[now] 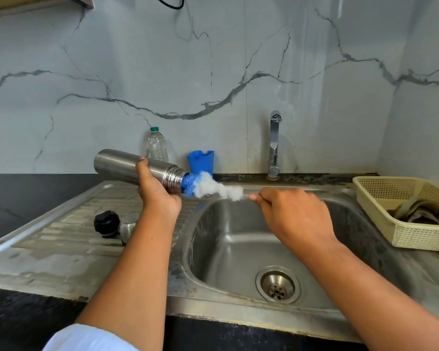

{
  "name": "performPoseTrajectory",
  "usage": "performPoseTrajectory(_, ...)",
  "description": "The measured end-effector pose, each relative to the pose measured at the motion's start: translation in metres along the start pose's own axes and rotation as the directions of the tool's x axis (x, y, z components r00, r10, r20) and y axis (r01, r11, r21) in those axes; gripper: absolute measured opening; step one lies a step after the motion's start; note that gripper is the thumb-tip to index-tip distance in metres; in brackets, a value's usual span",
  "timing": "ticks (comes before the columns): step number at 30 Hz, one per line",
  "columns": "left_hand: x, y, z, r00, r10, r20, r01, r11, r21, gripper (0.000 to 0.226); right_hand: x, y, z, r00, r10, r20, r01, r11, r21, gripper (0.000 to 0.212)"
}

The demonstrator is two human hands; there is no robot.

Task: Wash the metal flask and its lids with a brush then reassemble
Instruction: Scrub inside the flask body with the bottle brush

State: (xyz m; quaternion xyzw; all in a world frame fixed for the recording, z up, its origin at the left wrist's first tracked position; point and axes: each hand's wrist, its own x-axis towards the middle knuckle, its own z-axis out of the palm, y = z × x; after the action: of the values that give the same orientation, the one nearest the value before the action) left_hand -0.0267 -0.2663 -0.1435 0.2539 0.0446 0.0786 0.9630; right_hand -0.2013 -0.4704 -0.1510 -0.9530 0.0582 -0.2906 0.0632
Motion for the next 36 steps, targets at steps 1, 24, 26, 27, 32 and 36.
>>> performPoseTrajectory(1, -0.002, 0.001, 0.002, 0.999, -0.024, 0.024, 0.024, 0.999, -0.03, 0.054, 0.001, 0.001, 0.001, 0.994, 0.056, 0.096, -0.066, 0.993, 0.102, 0.047)
performPoseTrajectory(24, -0.002, 0.008, 0.003, 0.997, -0.069, -0.04, 0.071, 0.996, 0.047, 0.047, 0.007, 0.022, 0.0, 0.84, -0.382, -0.385, 0.349, 0.924, -0.154, 0.038)
performPoseTrajectory(26, -0.004, 0.01, 0.004, 0.996, -0.071, -0.044, 0.073, 0.997, 0.033, 0.049, 0.008, 0.025, 0.001, 0.832, -0.374, -0.41, 0.347, 0.927, -0.14, 0.034)
performPoseTrajectory(27, -0.004, 0.011, 0.005, 0.997, -0.068, -0.043, 0.07, 0.997, 0.028, 0.05, 0.009, 0.026, 0.001, 0.834, -0.371, -0.409, 0.346, 0.928, -0.135, 0.034)
performPoseTrajectory(32, -0.006, 0.017, 0.006, 1.0, -0.022, -0.011, 0.022, 1.0, -0.004, 0.051, 0.004, 0.025, -0.006, 0.861, -0.358, -0.362, 0.317, 0.933, -0.171, 0.043)
performPoseTrajectory(36, -0.013, 0.011, 0.009, 0.996, -0.036, 0.083, 0.04, 0.998, -0.041, 0.05, 0.001, 0.008, -0.009, 0.99, -0.117, -0.085, 0.122, 0.991, 0.059, 0.048)
